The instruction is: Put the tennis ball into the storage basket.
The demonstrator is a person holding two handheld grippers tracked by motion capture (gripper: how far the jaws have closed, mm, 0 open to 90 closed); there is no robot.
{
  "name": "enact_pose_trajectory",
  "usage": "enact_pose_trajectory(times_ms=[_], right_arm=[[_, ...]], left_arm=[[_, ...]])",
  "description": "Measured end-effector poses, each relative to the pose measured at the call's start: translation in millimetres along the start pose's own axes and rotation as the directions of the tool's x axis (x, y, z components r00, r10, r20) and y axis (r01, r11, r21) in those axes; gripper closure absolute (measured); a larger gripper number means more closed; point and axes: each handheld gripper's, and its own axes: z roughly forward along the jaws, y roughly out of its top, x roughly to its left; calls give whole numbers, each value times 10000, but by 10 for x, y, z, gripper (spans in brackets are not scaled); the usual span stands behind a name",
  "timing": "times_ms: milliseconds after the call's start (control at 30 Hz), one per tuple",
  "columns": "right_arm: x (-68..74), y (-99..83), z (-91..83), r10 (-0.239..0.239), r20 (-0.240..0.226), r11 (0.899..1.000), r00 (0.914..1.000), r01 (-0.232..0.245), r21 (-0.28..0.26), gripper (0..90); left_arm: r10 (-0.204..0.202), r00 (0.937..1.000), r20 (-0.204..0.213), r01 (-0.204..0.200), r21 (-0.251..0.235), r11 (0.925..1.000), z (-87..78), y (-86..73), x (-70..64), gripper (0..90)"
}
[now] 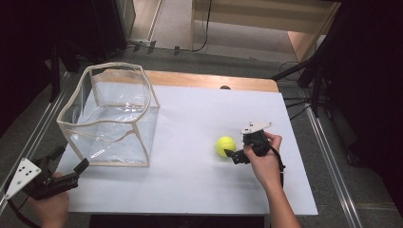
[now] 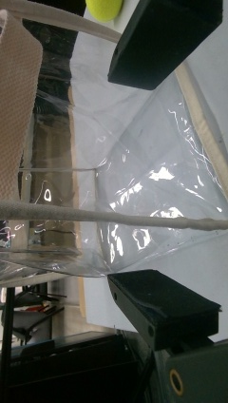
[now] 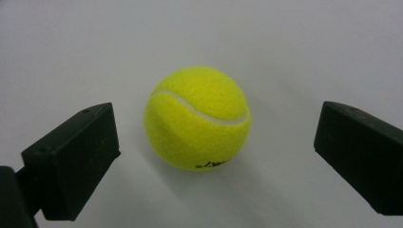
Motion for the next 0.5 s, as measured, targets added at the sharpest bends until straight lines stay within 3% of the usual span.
enact_pose_trajectory(times_ms=[500], right_arm=[[4, 55, 168, 82, -176, 9980, 9998, -71, 624, 0]], left_arm=[[-7, 10000, -12, 7, -1, 10000, -4, 0, 4, 65]])
